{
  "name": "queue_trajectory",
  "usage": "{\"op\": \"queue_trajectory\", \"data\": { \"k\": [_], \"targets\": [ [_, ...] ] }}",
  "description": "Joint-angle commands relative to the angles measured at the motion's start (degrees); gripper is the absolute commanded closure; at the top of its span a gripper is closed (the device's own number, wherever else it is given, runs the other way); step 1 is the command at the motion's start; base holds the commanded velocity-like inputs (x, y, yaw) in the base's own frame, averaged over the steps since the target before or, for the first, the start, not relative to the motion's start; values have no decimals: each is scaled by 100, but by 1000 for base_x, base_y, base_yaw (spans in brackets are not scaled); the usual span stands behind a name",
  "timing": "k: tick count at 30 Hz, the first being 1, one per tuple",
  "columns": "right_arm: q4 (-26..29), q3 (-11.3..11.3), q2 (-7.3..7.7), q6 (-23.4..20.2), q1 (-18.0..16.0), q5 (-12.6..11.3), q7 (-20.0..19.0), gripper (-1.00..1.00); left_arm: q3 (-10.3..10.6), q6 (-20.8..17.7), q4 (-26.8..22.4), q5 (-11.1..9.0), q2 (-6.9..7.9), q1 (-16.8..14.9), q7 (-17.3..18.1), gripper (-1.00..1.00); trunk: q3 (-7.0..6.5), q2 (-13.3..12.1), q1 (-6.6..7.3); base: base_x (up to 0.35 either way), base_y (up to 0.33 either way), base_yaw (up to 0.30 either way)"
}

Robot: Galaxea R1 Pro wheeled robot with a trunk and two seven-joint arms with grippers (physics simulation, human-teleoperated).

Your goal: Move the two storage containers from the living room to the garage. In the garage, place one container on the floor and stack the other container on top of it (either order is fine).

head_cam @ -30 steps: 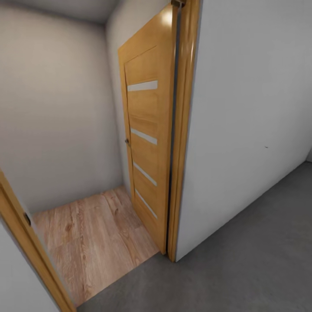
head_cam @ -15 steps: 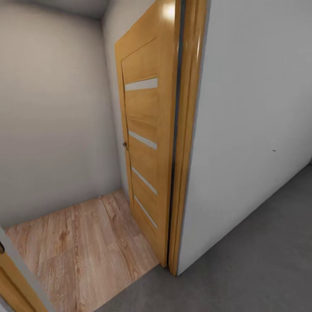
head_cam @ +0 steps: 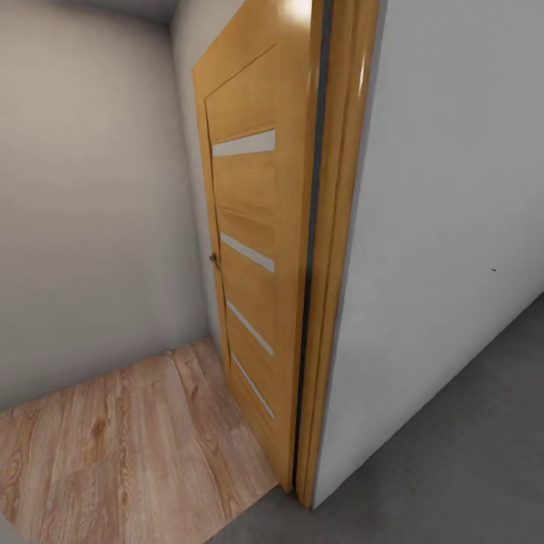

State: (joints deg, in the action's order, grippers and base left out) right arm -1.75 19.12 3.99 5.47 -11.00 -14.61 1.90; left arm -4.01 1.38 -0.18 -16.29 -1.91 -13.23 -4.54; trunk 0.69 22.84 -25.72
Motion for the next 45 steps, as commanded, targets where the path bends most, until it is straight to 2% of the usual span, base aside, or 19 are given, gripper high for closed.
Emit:
{"op": "queue_trajectory", "data": {
  "k": [1,7,24,35,45],
  "targets": [
    [-17,48,-1,34,-7,-51,2,-100,-38,21,2,-5,-2,-2,-12,-100,7,8,-6,321,0,50],
    [-18,43,20,41,-7,-51,3,-100,-38,69,1,-12,4,-3,-12,-100,7,8,-6,260,0,200],
    [-18,42,24,37,-7,-51,3,-100,-38,95,1,-21,-8,-4,-12,-100,7,8,-6,23,0,278],
    [-18,40,31,34,-7,-51,3,-100,-38,88,1,-9,-8,-4,-12,-100,7,8,-6,231,-57,281],
    [-18,40,35,34,-7,-51,3,-100,-39,99,1,-25,-8,-4,-12,-100,7,8,-6,37,-17,281]
  ]
}}
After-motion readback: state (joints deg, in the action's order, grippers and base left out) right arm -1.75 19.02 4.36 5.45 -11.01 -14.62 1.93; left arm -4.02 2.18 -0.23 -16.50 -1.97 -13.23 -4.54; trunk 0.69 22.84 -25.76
